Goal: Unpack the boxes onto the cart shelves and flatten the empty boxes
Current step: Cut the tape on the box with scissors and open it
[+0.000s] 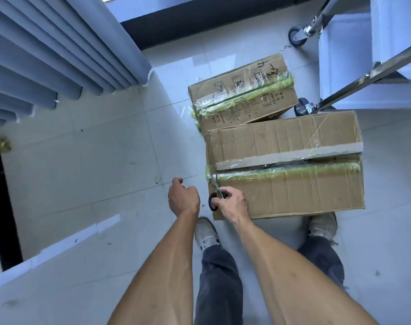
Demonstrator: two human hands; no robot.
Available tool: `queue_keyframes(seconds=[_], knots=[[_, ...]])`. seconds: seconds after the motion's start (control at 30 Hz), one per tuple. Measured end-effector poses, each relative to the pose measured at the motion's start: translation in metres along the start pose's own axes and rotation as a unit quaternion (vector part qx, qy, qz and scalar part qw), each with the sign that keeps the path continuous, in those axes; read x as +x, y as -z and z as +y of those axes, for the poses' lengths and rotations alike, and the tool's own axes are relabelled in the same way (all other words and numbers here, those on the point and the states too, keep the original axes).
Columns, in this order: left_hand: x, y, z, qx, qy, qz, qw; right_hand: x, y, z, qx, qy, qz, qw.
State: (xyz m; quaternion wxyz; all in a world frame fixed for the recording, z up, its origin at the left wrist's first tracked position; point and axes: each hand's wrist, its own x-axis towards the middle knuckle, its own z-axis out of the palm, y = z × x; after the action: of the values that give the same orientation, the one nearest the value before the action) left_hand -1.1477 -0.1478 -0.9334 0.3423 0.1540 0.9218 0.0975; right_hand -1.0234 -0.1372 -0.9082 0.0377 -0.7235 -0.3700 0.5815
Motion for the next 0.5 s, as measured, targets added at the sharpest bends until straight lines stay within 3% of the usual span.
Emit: queue_keyframes(seconds=[0.5], knots=[[0.008, -0.007, -0.014, 0.011, -0.001, -0.057, 0.998, -0.010, -0.043, -0.012, 0.056, -0.045, 0.129, 0.989]])
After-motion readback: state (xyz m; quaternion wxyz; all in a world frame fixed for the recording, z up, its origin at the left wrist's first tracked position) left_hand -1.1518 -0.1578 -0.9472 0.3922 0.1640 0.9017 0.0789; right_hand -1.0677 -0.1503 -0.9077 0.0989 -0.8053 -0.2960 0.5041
